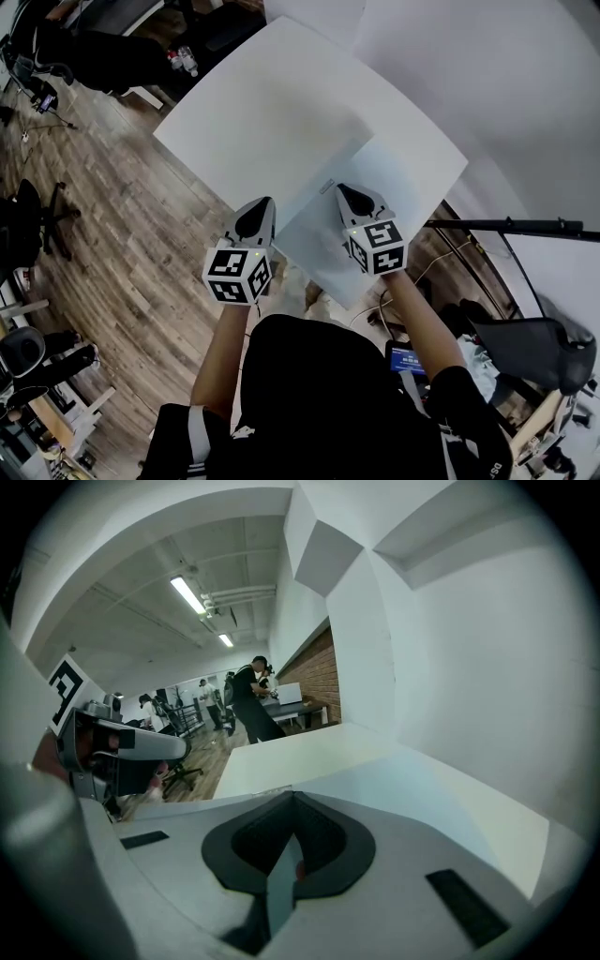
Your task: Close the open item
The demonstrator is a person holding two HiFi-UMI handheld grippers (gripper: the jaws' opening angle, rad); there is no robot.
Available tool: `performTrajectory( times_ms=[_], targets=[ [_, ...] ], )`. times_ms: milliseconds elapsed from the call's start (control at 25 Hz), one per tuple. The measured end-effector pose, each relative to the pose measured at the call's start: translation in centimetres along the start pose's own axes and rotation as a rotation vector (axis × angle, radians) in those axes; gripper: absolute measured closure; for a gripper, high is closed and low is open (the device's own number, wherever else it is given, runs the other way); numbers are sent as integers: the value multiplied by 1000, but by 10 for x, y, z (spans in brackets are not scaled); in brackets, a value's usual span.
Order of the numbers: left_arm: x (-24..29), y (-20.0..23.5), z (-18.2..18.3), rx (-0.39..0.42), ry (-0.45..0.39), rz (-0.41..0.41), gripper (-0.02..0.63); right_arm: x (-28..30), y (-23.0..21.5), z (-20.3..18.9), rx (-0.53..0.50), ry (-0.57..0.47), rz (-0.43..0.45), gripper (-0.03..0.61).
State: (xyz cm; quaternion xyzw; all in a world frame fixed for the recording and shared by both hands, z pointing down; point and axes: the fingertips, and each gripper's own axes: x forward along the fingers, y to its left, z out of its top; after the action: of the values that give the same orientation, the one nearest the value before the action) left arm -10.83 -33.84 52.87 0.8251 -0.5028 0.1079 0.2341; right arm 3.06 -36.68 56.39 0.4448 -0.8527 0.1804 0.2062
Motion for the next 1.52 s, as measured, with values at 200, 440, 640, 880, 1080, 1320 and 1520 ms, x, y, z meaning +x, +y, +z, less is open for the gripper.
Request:
performTrajectory(
  times_ms=[200,440,640,880,1080,1320,1520],
  targets=[
    [3,8,-8,-14,19,15,603,9,2,-6,3,18,14,541],
    [7,13,-10,-36,28,21,603,21,1,-13,5,48,28,541],
    [12,16,-12,-55,32,22,603,30,1,-18,13,67,39,541],
    [18,18,-17,-78,44,16,603,39,2,-25,22,86,47,541],
    [22,18,-24,-74,63,13,603,46,-1,-33,52,96,58,541],
    [25,17,-32,-72,88,7,603,53,0,-38,47,116,61,541],
    [31,13,-39,-70,107,-18,603,59,1,-40,35,131,60,541]
  ],
)
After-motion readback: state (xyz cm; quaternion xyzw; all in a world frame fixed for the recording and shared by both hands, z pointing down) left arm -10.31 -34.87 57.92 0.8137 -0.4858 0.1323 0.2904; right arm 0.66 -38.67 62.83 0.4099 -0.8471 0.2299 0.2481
